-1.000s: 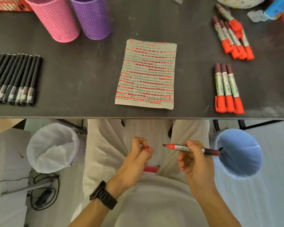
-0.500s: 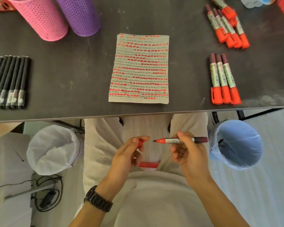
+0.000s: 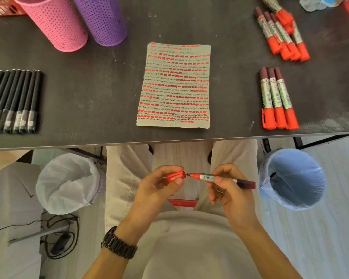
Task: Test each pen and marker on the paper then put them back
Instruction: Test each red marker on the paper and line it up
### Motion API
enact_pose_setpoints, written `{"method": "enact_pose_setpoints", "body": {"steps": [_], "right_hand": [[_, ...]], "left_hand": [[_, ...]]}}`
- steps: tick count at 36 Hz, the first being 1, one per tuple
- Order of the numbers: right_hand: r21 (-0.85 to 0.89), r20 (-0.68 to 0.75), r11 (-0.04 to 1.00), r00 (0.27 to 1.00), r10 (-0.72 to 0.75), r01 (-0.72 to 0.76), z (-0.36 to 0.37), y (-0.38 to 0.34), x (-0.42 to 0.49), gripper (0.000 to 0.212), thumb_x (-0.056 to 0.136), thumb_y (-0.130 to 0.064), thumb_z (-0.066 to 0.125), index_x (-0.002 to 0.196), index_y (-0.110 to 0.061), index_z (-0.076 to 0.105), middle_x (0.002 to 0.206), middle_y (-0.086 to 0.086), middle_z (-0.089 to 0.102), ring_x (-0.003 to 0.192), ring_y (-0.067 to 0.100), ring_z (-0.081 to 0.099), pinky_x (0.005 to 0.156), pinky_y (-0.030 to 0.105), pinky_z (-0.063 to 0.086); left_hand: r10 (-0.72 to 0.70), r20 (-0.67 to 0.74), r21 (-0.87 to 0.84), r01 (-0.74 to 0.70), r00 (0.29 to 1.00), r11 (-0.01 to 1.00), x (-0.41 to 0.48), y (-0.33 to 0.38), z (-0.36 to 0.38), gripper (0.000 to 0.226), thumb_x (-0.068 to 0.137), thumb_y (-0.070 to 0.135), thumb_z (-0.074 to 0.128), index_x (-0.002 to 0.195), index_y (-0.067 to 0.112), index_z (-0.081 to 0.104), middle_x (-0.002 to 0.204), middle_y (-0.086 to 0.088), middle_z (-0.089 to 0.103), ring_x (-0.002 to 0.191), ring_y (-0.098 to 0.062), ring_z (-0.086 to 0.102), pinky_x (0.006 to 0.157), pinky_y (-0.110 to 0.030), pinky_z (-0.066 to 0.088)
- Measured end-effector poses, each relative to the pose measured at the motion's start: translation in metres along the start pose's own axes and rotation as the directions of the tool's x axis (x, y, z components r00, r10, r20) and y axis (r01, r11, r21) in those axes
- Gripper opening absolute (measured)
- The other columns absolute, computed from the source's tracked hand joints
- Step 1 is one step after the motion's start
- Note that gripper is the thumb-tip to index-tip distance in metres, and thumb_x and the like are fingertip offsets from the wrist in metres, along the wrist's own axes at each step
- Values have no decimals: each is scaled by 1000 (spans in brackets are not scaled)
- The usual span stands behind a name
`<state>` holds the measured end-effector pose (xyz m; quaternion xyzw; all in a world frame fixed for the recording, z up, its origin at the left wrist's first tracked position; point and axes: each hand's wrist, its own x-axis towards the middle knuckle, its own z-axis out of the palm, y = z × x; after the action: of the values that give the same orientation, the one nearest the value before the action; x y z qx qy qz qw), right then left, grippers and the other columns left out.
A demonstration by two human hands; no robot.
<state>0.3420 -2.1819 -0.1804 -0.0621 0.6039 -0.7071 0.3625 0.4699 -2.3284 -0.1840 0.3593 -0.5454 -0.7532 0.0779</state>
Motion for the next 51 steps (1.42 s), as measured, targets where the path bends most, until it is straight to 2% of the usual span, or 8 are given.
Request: {"method": "enact_pose_setpoints", "body": {"steps": [7, 16, 23, 26, 37, 43, 47, 51], "right_hand": [[-23, 44, 1000, 999, -11, 12, 1, -2, 0, 12, 73, -26, 67, 80, -16, 67, 68, 14, 63, 52, 25, 57, 47, 28, 47], [-279, 151, 960, 988, 18, 26, 0, -11, -3, 19, 81, -16, 80, 99, -21, 78, 70, 4, 69, 55, 16, 61, 54, 25, 52], [-190, 151, 982, 988, 42, -13, -2, -19, -4, 24, 82, -39, 70, 100, -24, 71, 91, 14, 74, 51, 27, 65, 49, 31, 54], [-244, 162, 969, 987, 16, 24, -4, -19, -5, 10, 88, -27, 68, 96, -22, 72, 90, 13, 75, 54, 26, 65, 50, 29, 53], [-465, 202, 881, 979, 9, 88, -5, -18, -8, 17, 91, -12, 72, 96, -27, 65, 81, 2, 69, 58, 20, 67, 55, 27, 55], [-605, 258, 787, 965, 50, 121, -3, -18, -6, 23, 92, -24, 72, 109, -38, 66, 89, -6, 72, 61, 13, 63, 57, 19, 51], [-699, 326, 691, 942, 79, 184, 0, -21, -7, 11, 93, -45, 64, 98, -37, 71, 67, -10, 65, 56, 7, 57, 55, 12, 40], [-576, 286, 812, 954, 91, 95, 8, -22, -11, 20, 90, -46, 63, 91, -30, 74, 58, -10, 53, 51, 2, 45, 53, 11, 35]], "left_hand": [[-2, 38, -3, 2, 999, 1000, 0, 6, 3, 24, 80, 24, 76, 105, 27, 77, 101, 0, 75, 91, -9, 67, 80, -20, 52], [-8, 61, 42, 5, 998, 999, -1, 14, -6, 27, 77, 21, 75, 104, 15, 77, 98, -2, 75, 94, -14, 69, 85, -21, 53], [19, 43, 56, -22, 999, 998, -1, 20, -13, 29, 75, 18, 77, 103, 11, 76, 96, -2, 75, 91, -14, 69, 85, -22, 55], [36, 31, 42, -37, 999, 998, -1, 22, -13, 30, 74, 16, 77, 104, 8, 75, 96, -4, 77, 91, -14, 70, 85, -22, 55], [77, 59, 96, -83, 995, 992, -2, 24, -14, 23, 75, 17, 78, 98, 20, 79, 95, -5, 77, 90, -18, 72, 82, -22, 57], [114, 87, 194, -129, 990, 972, -5, 28, -21, 22, 78, 23, 78, 100, 29, 79, 102, -3, 75, 94, -20, 71, 88, -33, 59], [122, 99, 243, -143, 988, 959, -9, 34, -25, 22, 80, 21, 78, 100, 31, 78, 100, -1, 74, 91, -18, 70, 89, -43, 57], [179, 99, 258, -199, 979, 946, -15, 47, -26, 28, 86, 27, 79, 113, 31, 72, 105, 0, 75, 102, -23, 69, 95, -50, 53]]}}
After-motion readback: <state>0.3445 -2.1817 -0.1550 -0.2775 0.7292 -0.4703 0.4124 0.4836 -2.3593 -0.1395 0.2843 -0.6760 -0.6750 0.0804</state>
